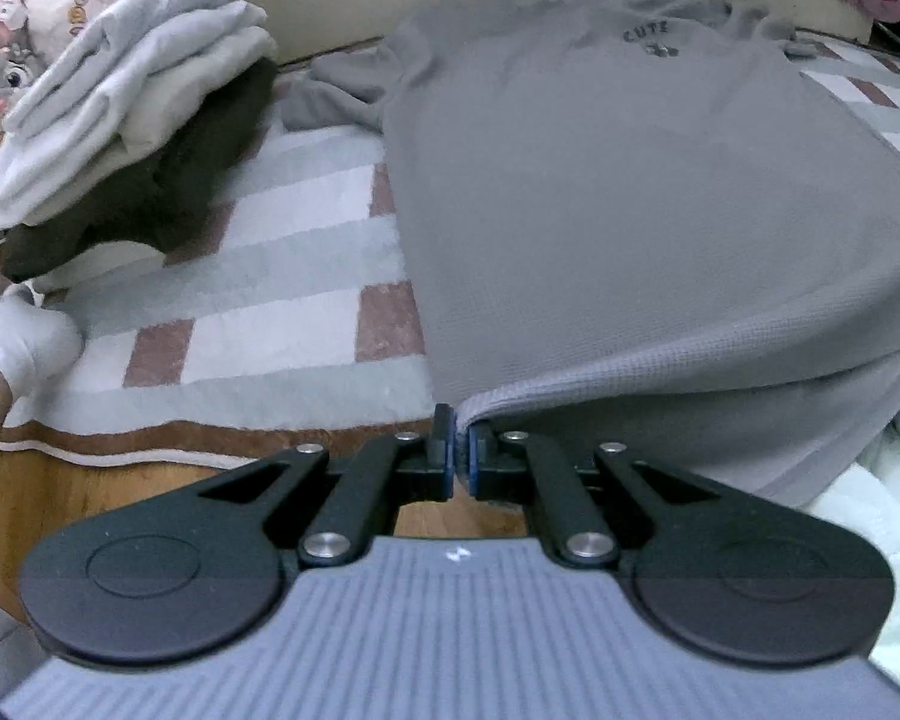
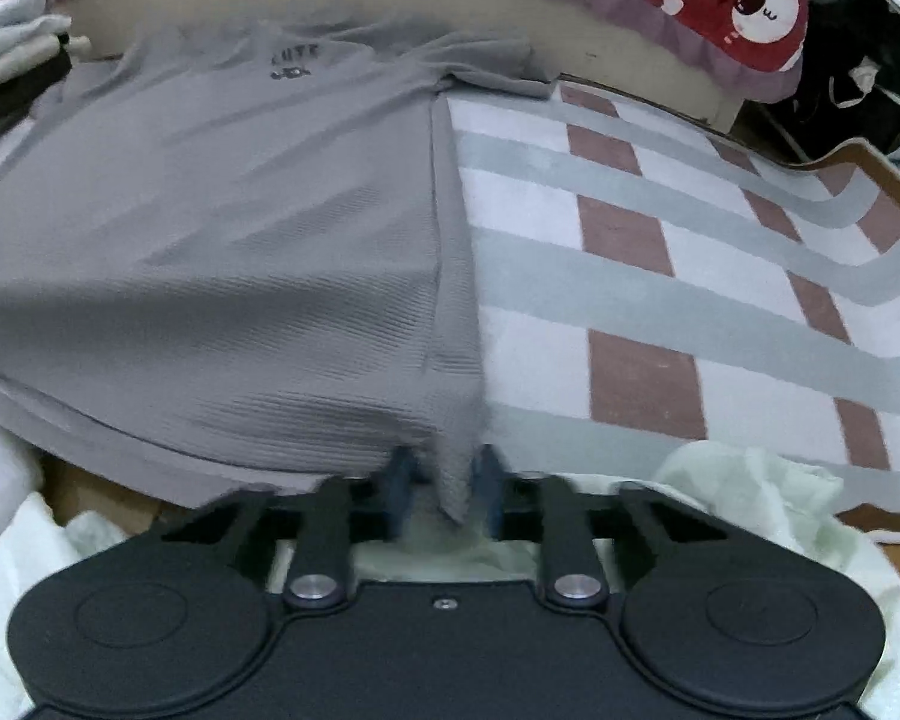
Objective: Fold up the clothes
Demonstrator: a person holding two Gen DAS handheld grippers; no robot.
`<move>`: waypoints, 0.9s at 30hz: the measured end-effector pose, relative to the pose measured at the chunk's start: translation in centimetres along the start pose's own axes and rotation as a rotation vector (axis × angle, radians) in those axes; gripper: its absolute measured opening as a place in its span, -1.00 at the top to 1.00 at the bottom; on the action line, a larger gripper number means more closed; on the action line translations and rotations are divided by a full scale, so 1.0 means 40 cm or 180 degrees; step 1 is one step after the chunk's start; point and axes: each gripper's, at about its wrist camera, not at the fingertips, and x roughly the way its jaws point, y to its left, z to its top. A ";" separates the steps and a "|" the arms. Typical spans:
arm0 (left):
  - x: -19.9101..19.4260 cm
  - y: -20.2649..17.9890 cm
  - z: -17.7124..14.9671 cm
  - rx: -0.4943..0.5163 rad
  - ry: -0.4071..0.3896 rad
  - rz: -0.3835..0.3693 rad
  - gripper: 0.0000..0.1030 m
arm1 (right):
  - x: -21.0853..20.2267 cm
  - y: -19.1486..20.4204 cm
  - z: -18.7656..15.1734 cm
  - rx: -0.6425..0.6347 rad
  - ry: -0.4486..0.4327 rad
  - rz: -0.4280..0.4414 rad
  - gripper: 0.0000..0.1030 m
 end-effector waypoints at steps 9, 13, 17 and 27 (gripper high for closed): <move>0.058 0.021 -0.035 -0.0456 0.0581 -0.0644 0.60 | -0.004 -0.002 -0.026 0.0016 0.0220 0.0141 0.47; 0.094 -0.025 -0.042 -0.0282 0.0690 -0.0543 0.15 | -0.003 -0.024 -0.022 0.0225 0.0066 0.0213 0.38; 0.087 -0.041 -0.029 -0.0110 0.0460 -0.0232 0.95 | -0.007 -0.024 -0.010 0.0332 -0.0157 0.0228 0.87; -0.181 0.069 0.044 -0.0376 -0.0382 -0.0356 0.95 | -0.253 -0.065 0.076 0.0768 -0.0771 0.0429 0.88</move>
